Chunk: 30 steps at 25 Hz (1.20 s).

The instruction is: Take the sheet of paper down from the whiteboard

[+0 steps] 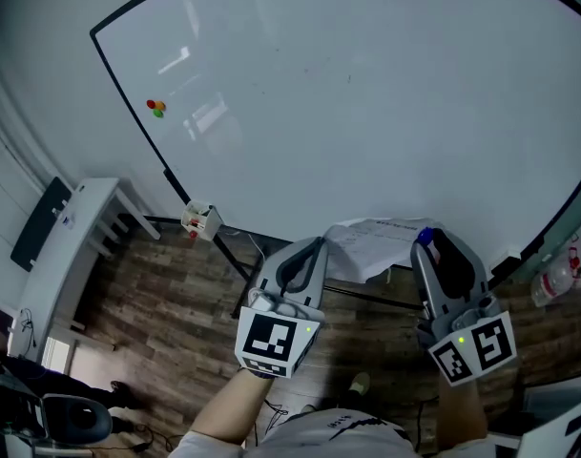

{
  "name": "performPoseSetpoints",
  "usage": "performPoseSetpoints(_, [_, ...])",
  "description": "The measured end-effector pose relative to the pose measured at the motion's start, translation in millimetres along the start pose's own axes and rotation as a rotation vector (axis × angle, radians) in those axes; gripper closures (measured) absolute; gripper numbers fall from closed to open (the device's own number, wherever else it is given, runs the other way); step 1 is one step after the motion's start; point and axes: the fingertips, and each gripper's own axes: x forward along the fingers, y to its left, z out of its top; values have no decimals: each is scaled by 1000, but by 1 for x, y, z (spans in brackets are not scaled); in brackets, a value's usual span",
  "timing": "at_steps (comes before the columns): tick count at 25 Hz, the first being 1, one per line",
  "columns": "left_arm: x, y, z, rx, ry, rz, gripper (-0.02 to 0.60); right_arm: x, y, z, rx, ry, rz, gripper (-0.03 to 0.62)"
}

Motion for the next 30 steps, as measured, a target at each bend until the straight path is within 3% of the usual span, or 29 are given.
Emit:
performPoseSetpoints(6, [-70,6,-31,-29,44,-26,568,-38,66,-27,-10,63,-55,465])
performPoseSetpoints(13, [-107,-6,-51,-66,86,-86,568,-69,100,-47,-14,140,-106,464])
performPoseSetpoints(30, [-129,-24,-25,-44,70,-52,568,-90,108,-10,-56,105,-86,465])
